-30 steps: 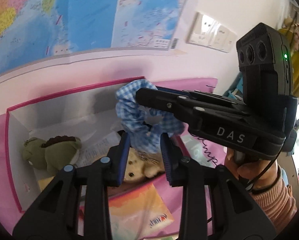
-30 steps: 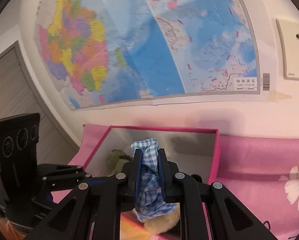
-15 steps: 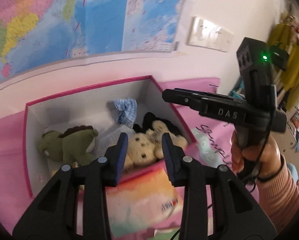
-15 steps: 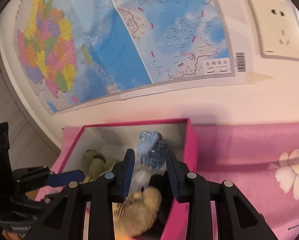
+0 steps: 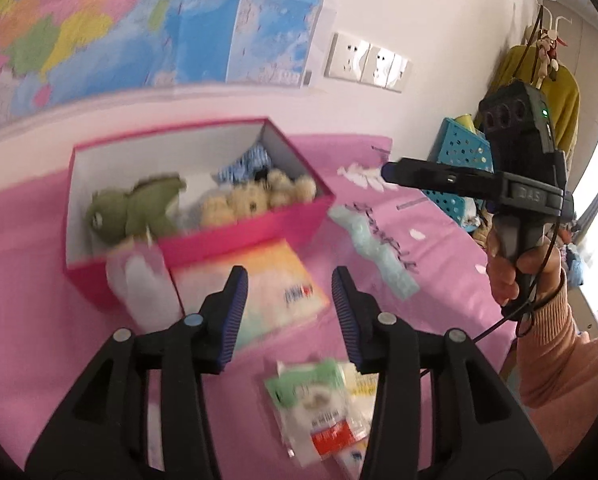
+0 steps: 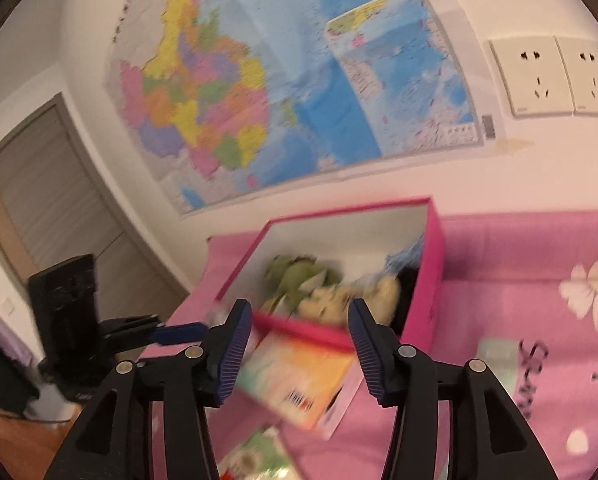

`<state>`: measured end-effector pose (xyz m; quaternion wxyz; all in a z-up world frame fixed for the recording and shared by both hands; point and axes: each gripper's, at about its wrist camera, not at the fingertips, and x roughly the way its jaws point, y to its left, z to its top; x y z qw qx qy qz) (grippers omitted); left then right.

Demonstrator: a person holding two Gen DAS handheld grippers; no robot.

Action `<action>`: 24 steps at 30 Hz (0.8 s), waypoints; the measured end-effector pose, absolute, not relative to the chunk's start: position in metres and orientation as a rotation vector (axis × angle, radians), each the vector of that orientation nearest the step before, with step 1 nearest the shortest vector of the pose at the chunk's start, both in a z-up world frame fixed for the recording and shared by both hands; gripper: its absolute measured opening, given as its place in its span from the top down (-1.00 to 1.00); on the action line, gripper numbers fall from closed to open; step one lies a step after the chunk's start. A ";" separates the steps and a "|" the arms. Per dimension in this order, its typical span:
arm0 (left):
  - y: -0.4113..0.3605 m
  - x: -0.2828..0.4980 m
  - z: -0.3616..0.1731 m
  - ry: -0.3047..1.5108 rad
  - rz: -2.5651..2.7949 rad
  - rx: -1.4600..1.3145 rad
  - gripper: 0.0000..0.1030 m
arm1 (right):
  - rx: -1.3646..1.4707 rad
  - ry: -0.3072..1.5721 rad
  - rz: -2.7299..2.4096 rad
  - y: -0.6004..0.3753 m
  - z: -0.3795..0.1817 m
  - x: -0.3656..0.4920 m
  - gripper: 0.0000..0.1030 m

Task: Organize soft objects
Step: 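Move the left gripper to the clear wet-wipe pack and grasp it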

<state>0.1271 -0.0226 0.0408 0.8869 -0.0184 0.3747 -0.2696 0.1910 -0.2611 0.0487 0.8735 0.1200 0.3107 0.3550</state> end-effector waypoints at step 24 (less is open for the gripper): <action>-0.015 0.057 -0.065 1.105 -0.583 -0.139 0.11 | 0.184 1.015 0.875 -0.211 -0.075 0.134 -0.02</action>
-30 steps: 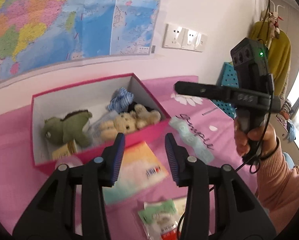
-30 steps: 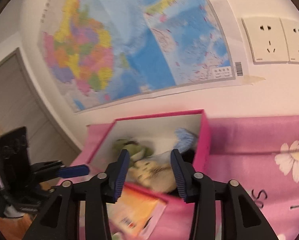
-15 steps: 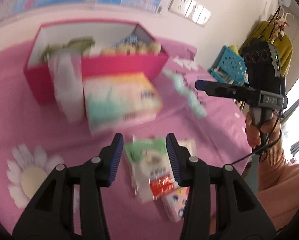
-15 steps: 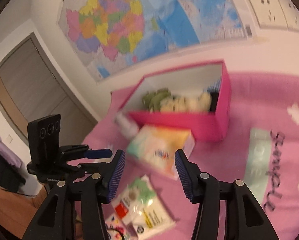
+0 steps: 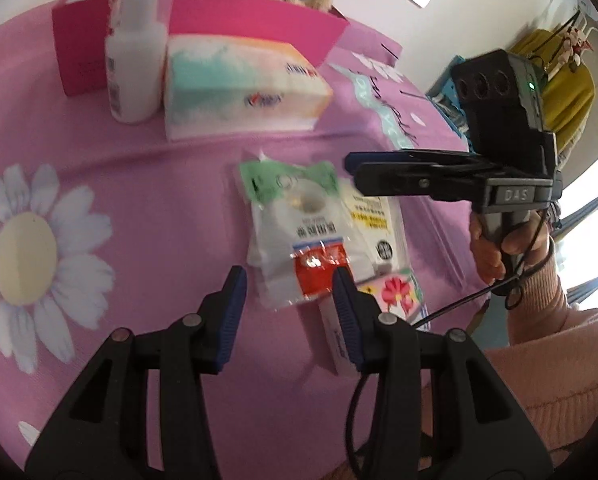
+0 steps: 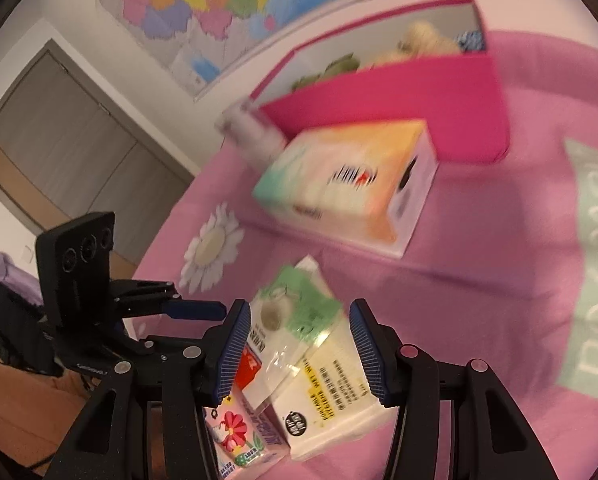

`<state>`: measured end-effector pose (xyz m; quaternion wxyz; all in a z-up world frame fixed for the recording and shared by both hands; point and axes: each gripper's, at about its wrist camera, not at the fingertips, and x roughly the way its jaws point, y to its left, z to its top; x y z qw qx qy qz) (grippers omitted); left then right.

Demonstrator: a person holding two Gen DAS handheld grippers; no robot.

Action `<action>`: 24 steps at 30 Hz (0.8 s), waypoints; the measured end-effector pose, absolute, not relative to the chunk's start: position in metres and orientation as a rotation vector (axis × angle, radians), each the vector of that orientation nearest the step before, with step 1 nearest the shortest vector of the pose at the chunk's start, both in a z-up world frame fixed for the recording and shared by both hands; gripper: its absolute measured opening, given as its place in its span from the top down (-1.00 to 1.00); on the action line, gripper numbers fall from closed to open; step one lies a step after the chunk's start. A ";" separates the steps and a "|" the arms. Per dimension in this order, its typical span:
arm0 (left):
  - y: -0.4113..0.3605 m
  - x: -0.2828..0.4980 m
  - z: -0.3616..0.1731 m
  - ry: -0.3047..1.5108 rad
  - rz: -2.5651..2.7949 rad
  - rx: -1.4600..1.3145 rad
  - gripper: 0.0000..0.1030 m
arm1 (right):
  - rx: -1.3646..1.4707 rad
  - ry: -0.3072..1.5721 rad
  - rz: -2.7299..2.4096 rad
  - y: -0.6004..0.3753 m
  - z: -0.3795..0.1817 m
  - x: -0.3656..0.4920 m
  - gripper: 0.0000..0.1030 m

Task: Organize soft objects
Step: 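Move the left gripper to the clear wet-wipe pack and grasp it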

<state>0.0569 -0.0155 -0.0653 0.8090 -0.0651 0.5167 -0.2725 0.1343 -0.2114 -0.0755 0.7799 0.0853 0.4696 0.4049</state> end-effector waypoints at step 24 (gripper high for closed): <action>-0.024 0.066 -0.069 1.097 -0.591 -0.173 0.44 | 0.178 1.009 0.877 -0.196 -0.089 0.124 0.57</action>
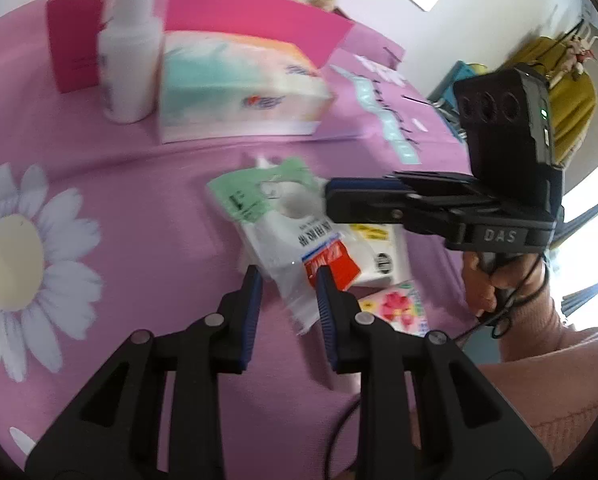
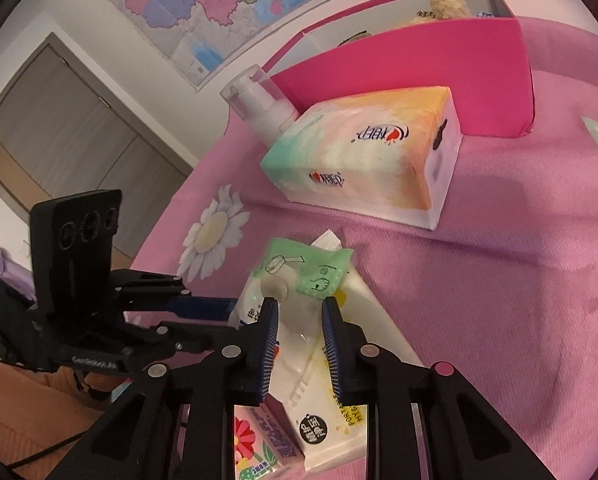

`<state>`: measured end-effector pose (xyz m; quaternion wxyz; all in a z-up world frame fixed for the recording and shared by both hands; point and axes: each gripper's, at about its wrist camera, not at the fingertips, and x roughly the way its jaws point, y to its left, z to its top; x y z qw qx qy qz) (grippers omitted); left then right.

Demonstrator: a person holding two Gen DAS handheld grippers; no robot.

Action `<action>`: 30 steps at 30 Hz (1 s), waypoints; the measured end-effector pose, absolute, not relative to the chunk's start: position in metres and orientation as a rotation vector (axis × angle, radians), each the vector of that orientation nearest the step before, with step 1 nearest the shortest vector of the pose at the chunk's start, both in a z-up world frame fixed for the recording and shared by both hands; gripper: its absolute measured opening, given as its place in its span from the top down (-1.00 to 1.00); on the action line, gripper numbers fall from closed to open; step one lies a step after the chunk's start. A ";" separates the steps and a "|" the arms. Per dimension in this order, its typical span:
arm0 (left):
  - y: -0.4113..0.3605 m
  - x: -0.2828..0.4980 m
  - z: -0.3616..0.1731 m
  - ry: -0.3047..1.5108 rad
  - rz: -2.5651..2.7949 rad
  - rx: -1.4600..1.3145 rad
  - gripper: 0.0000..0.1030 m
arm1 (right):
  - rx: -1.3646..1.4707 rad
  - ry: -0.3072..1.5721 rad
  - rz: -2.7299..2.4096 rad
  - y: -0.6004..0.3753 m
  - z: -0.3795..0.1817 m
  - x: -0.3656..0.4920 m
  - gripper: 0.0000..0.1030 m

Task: Organize soft objects
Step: 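Move the left gripper to the clear wet-wipe pack and grasp it, then lift the clear wet-wipe pack with the left gripper toward the pink box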

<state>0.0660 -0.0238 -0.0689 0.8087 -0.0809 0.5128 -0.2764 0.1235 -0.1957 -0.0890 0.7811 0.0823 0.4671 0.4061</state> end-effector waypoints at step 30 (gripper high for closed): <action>-0.041 0.095 -0.070 1.060 -0.643 -0.074 0.12 | 0.248 1.008 0.740 -0.239 -0.092 0.118 0.07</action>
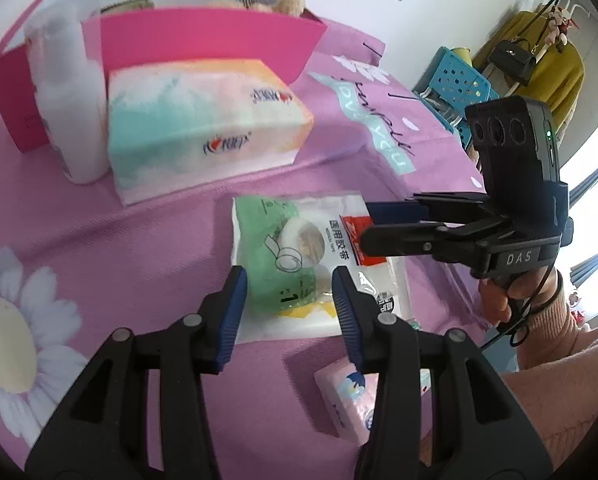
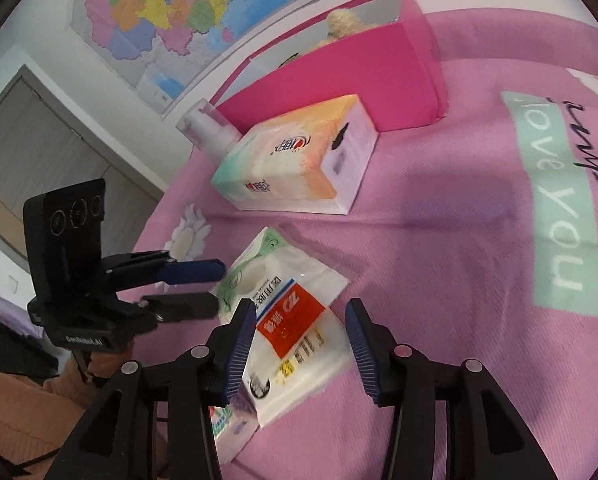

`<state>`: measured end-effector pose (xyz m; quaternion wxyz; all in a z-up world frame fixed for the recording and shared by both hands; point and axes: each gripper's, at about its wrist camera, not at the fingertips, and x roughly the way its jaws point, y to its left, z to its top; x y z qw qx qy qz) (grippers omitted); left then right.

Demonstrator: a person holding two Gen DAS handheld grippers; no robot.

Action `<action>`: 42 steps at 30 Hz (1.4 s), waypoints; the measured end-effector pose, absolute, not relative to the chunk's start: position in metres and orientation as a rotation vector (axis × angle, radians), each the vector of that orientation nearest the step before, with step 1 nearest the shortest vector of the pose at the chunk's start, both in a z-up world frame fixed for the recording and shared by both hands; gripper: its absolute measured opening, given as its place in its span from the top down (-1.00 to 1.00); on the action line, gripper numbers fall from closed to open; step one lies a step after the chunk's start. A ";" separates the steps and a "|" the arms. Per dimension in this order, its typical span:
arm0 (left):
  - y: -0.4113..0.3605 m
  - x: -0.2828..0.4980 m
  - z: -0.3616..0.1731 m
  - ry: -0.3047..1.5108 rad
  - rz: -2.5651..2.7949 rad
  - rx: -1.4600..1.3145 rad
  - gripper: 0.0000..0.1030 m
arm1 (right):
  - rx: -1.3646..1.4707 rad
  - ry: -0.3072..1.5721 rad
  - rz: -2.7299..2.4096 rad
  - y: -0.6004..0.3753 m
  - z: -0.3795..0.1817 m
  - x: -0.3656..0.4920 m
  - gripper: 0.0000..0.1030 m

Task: Organize soft objects
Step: 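Lift the clear wet-wipe pack with the left gripper toward the pink box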

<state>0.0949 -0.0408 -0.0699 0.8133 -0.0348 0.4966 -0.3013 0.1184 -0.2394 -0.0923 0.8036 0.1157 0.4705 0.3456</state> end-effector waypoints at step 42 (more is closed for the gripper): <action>-0.049 0.119 -0.009 0.930 -0.613 -0.061 0.20 | 0.093 0.752 0.770 -0.224 -0.041 0.123 0.79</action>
